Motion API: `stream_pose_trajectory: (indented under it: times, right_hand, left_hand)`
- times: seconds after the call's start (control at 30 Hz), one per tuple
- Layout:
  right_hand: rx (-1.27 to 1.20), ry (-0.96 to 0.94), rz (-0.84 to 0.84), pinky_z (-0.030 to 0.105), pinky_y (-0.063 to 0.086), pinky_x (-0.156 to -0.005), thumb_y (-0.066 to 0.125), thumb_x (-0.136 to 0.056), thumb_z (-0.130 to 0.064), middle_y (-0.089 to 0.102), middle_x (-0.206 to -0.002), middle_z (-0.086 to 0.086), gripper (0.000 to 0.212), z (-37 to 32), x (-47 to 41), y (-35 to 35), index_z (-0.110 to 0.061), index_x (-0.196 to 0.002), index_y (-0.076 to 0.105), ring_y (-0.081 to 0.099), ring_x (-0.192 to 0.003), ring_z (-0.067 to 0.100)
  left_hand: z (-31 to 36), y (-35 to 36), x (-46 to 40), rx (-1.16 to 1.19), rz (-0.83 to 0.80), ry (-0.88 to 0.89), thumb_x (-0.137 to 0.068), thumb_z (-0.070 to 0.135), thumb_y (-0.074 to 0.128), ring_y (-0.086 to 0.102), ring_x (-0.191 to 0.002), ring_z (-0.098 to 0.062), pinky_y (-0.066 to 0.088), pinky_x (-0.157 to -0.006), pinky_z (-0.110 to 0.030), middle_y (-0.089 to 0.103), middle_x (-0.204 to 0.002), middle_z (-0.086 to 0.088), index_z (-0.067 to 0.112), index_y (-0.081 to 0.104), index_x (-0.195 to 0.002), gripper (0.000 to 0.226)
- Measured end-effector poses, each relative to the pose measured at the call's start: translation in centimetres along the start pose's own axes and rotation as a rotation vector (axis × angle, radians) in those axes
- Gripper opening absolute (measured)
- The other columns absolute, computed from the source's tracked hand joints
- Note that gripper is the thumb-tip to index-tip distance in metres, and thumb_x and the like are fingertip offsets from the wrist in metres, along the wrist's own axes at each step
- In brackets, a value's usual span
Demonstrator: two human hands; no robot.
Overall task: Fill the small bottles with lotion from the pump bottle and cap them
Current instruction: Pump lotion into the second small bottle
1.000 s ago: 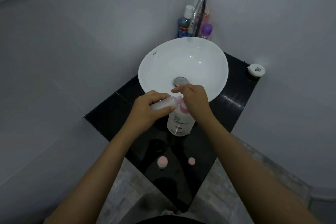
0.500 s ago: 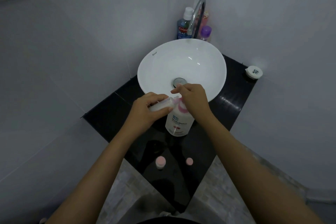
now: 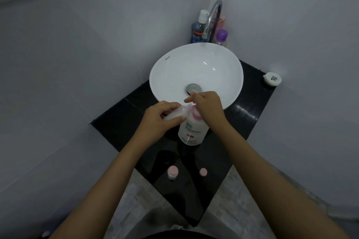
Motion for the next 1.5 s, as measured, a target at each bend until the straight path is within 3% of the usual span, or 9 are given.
stream_pose_trajectory:
  times: [0.17, 0.3, 0.47, 0.57, 0.7, 0.97, 1.23, 1.43, 1.5]
  right_hand:
    - [-0.062, 0.012, 0.019, 0.019, 0.045, -0.069, 0.044, -0.097, -0.022, 0.069, -0.087, 0.008, 0.037, 0.0, 0.1, 0.0, -0.003, -0.091, 0.075, 0.059, -0.071, 0.006]
    - [-0.033, 0.013, 0.048, 0.041, 0.05, -0.091, 0.043, -0.096, -0.025, 0.073, -0.097, 0.011, 0.036, 0.7, -0.1, 0.5, -0.01, -0.09, 0.075, 0.063, -0.083, 0.02]
    - [0.033, -0.006, 0.055, 0.051, 0.045, -0.096, 0.042, -0.096, -0.028, 0.075, -0.09, 0.009, 0.039, 1.4, 0.1, 1.0, -0.013, -0.086, 0.076, 0.065, -0.087, 0.024]
    - [0.035, 0.013, 0.035, 0.045, 0.048, -0.09, 0.043, -0.096, -0.028, 0.07, -0.079, 0.006, 0.039, 1.0, 0.2, 0.7, -0.011, -0.086, 0.076, 0.065, -0.087, 0.025]
    - [-0.034, -0.011, 0.017, 0.016, 0.042, -0.069, 0.047, -0.095, -0.024, 0.067, -0.085, 0.003, 0.035, 0.1, 0.0, -0.2, -0.004, -0.092, 0.075, 0.058, -0.075, 0.008]
    - [-0.059, -0.052, 0.048, 0.026, 0.048, -0.082, 0.053, -0.091, -0.025, 0.071, -0.082, 0.002, 0.03, -0.3, -0.1, -0.6, -0.005, -0.088, 0.076, 0.064, -0.084, 0.014]
    - [-0.055, -0.064, 0.05, 0.021, 0.048, -0.071, 0.055, -0.091, -0.024, 0.072, -0.084, 0.003, 0.027, -0.3, -0.3, -1.0, -0.007, -0.087, 0.076, 0.067, -0.084, 0.021]
    - [-0.068, -0.082, 0.032, 0.03, 0.053, -0.077, 0.054, -0.092, -0.021, 0.071, -0.088, 0.003, 0.027, -0.6, -0.2, -0.9, -0.005, -0.086, 0.074, 0.067, -0.063, 0.0]
    - [-0.068, -0.082, 0.04, 0.033, 0.054, -0.08, 0.055, -0.091, -0.022, 0.072, -0.086, 0.002, 0.026, -0.6, -0.3, -0.9, -0.006, -0.085, 0.075, 0.068, -0.07, 0.007]
  left_hand:
    - [0.0, 0.0, -0.1, -0.013, -0.005, 0.006, -0.076, 0.027, 0.074, 0.061, -0.086, -0.005, 0.049, -0.074, -0.02, 0.067, -0.1, 0.011, 0.027, 0.066, -0.106, 0.031]
    - [-0.5, 0.3, -0.2, -0.042, -0.041, -0.006, -0.078, 0.03, 0.072, 0.06, -0.087, -0.004, 0.043, -0.071, -0.013, 0.066, -0.104, 0.008, 0.021, 0.066, -0.112, 0.036]
    - [-0.5, 0.5, -0.2, -0.052, -0.021, -0.008, -0.078, 0.026, 0.072, 0.058, -0.084, -0.004, 0.042, -0.069, -0.007, 0.064, -0.103, 0.006, 0.019, 0.067, -0.111, 0.034]
    - [-0.1, 0.4, -0.2, -0.05, -0.007, -0.003, -0.078, 0.025, 0.072, 0.058, -0.084, -0.003, 0.041, -0.067, -0.002, 0.065, -0.103, 0.005, 0.017, 0.067, -0.112, 0.035]
    - [0.1, 0.1, -0.2, -0.032, -0.001, -0.007, -0.077, 0.026, 0.073, 0.059, -0.084, -0.005, 0.042, -0.068, -0.011, 0.067, -0.101, 0.005, 0.02, 0.068, -0.109, 0.032]
    - [0.2, 0.1, 0.1, 0.009, -0.008, -0.033, -0.076, 0.024, 0.075, 0.058, -0.074, 0.005, 0.048, -0.065, -0.009, 0.068, -0.09, 0.006, 0.024, 0.067, -0.099, 0.024]
    - [0.3, -0.2, 0.4, -0.019, 0.006, -0.054, -0.079, 0.025, 0.072, 0.058, -0.08, -0.001, 0.042, -0.068, -0.013, 0.065, -0.094, 0.011, 0.025, 0.065, -0.103, 0.025]
    - [0.0, -1.1, 0.8, -0.009, 0.053, -0.055, -0.078, 0.024, 0.073, 0.058, -0.081, 0.0, 0.045, -0.071, -0.016, 0.065, -0.094, 0.014, 0.027, 0.066, -0.101, 0.024]
    - [-0.1, -1.1, 0.8, -0.02, 0.057, -0.062, -0.078, 0.025, 0.072, 0.058, -0.085, -0.004, 0.046, -0.072, -0.017, 0.065, -0.095, 0.014, 0.027, 0.066, -0.102, 0.025]
Point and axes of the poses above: each hand's wrist, its own x-axis away from the middle knuckle, its own y-axis out of the palm, z = x × y, the point moved 5 cm from there along -x, towards the middle knuckle
